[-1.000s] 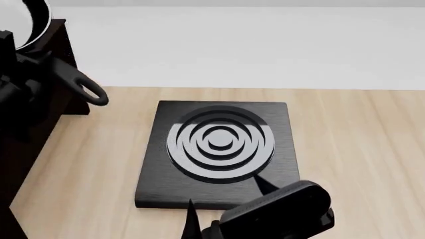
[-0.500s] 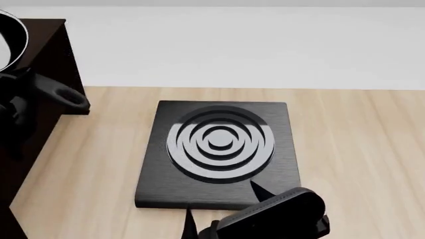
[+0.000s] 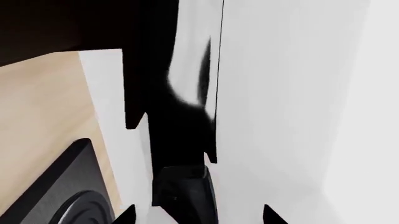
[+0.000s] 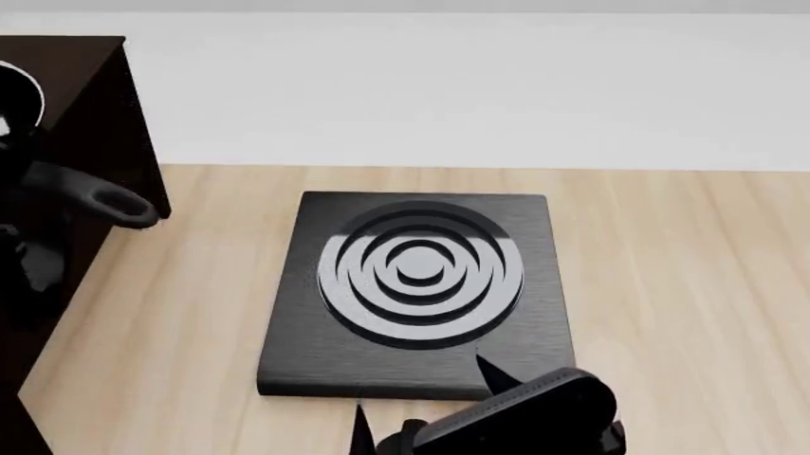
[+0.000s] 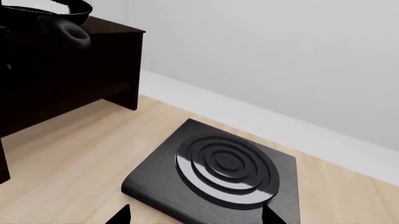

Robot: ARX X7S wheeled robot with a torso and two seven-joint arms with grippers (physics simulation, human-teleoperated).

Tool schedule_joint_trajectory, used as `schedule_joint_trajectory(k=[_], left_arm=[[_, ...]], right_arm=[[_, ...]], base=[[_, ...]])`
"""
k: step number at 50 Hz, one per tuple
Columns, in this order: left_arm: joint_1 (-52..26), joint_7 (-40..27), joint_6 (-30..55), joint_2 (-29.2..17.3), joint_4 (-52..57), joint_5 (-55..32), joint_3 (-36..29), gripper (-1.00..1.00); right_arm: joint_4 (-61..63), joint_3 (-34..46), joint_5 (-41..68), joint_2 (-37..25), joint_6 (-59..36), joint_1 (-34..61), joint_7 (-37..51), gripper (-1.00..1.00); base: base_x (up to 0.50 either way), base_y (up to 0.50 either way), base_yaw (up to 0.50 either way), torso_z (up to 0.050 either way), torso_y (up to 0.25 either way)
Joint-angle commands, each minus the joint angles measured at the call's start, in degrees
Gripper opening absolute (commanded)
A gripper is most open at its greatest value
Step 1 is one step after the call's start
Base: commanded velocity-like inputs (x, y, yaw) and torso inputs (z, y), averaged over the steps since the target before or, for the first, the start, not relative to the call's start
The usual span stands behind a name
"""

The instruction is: Put the frying pan on the cabinet shelf.

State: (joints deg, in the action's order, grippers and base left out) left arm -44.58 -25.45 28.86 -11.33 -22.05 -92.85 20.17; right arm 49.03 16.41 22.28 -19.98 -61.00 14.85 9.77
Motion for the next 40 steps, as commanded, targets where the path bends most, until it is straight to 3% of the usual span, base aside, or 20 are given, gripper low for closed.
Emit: schedule_joint_trajectory(k=[1,23,40], left_arm=[[0.73,2.24,-1.56,-0.55,1.13,-2.78,-0.08,1.00],[3.12,1.34,-1.26,-0.36,4.65,-4.10,-0.01,1.00],[9.47,-6.87,0.61,1.62,21.56,-8.13,-0.18,1.00]], right_arm=[[-0.66,0.04,-0.94,-0.04,1.33,-0.63,0.29,1.00],[-0.46,-0.11,-0.24,-0.13,1.23,-0.79,0.99,1.00],[-1.77,0.27,-0.59,-0.79,4.17,-2.59,0.97,1.00]], base=[[0.00,0.00,0.00,0.000,0.000],[0.00,0.00,0.00,0.000,0.000],[0.00,0.00,0.00,0.000,0.000]])
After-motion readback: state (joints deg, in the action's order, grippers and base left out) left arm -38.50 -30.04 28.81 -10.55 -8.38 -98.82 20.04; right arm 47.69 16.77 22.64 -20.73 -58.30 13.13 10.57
